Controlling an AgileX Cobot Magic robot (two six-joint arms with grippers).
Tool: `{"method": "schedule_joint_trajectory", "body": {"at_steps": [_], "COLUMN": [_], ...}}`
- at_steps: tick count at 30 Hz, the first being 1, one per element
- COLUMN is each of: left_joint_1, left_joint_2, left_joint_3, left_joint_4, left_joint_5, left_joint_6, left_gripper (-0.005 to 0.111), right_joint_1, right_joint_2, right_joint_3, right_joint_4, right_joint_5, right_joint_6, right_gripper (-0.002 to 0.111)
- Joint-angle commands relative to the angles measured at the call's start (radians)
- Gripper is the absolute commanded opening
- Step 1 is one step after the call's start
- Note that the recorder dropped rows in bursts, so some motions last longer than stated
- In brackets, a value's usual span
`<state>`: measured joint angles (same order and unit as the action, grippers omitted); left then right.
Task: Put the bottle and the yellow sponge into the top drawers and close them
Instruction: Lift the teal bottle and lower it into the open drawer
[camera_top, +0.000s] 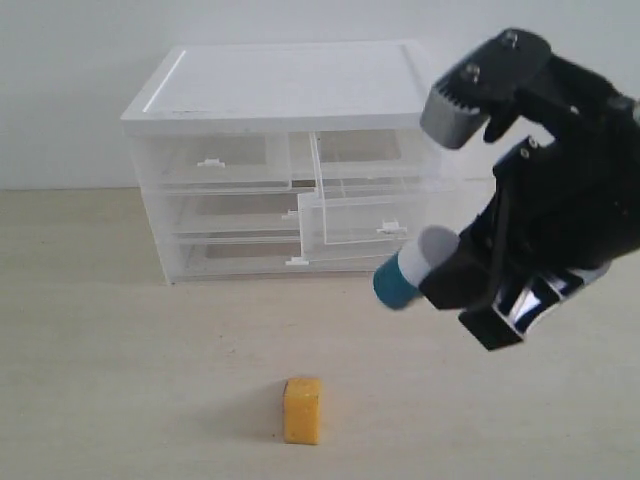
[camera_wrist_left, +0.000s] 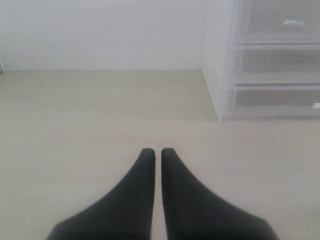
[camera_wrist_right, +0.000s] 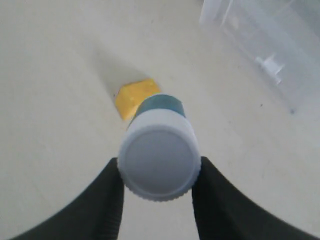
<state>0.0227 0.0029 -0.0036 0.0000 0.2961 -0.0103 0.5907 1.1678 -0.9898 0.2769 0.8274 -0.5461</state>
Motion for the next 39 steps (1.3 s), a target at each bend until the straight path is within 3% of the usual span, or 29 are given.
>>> {"method": "schedule_joint_trajectory", "body": {"at_steps": [1, 5, 10, 19, 25, 36, 37, 39], "left_joint_1": [0.005, 0.005, 0.005, 0.005, 0.005, 0.005, 0.005, 0.005], "left_joint_2": [-0.003, -0.003, -0.003, -0.003, -0.003, -0.003, -0.003, -0.003], "left_joint_3": [0.004, 0.004, 0.004, 0.004, 0.004, 0.004, 0.004, 0.004], "left_joint_4": [0.000, 0.000, 0.000, 0.000, 0.000, 0.000, 0.000, 0.000], "left_joint_5": [0.000, 0.000, 0.000, 0.000, 0.000, 0.000, 0.000, 0.000], "left_joint_6": [0.002, 0.002, 0.002, 0.002, 0.002, 0.002, 0.002, 0.002], "left_gripper": [0.004, 0.004, 0.004, 0.004, 0.004, 0.004, 0.004, 0.004], "right_joint_1": [-0.003, -0.006, -0.095, -0.356, -0.409, -0.411, -0.411, -0.411], "right_joint_2": [0.014, 0.060, 0.166, 0.362, 0.466, 0.648, 0.659, 0.670], "right_joint_3": [-0.091, -0.171, -0.249, -0.356, -0.403, -0.525, -0.535, -0.538], "right_joint_4": [0.006, 0.006, 0.098, 0.641, 0.656, 0.660, 0.660, 0.660], "right_joint_5": [-0.021, -0.044, -0.029, 0.164, 0.159, 0.217, 0.230, 0.231], "right_joint_6": [-0.013, 0.005, -0.035, -0.296, -0.253, -0.042, -0.030, -0.016], "right_gripper": [0.000, 0.000, 0.000, 0.000, 0.000, 0.000, 0.002, 0.020]}}
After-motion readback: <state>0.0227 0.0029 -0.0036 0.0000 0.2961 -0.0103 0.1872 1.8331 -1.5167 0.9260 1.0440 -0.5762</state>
